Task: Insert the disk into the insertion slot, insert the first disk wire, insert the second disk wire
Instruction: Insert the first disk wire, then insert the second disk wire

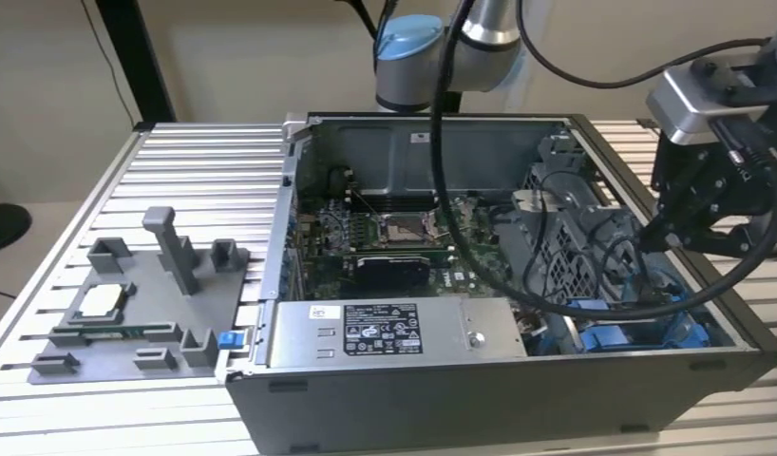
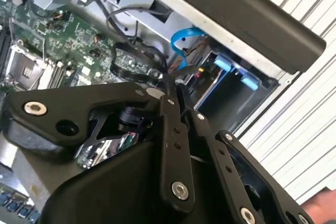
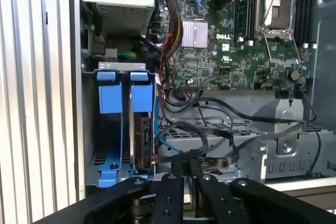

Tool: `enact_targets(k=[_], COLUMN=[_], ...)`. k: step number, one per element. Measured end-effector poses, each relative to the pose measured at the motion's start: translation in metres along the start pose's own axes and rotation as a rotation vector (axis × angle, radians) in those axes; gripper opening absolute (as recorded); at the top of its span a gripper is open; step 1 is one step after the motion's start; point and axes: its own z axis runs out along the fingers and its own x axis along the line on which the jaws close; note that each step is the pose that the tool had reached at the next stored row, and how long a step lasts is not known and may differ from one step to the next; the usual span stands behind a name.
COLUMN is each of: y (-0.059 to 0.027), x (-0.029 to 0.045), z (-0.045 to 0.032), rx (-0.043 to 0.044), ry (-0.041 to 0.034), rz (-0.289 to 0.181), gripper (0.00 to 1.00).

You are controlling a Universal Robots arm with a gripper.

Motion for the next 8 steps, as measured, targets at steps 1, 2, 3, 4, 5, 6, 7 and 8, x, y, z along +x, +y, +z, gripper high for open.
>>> enact_targets(k=[1,2,3,4,5,6,7,8], y=[0.0042,0.0080,0.0124,0.0157,0.0178,0.0187,0.0191,0.0193], x=[0.0004,0.0011,0.0021,0.0030,0.0040,0.0052,0.0062,0.0070], z=[-0.0002,-0.0005,-0.0008,-0.0011,-0.0012,-0.0011,-0.0009,-0.0006], rx=[0.0000,0.0002,0.0010,0.0015,0.0016,0.0017,0.0016,0.0014], ry=[-0.0009,-0.0010,-0.0010,-0.0008,-0.0007,-0.0006,-0.0006,-0.0005], rz=[0.000,0.000,0.000,0.000,0.000,0.000,-0.001,-0.001], gripper=[0.00,0.00,0.00,0.00,0.00,0.00,0.00,0.00])
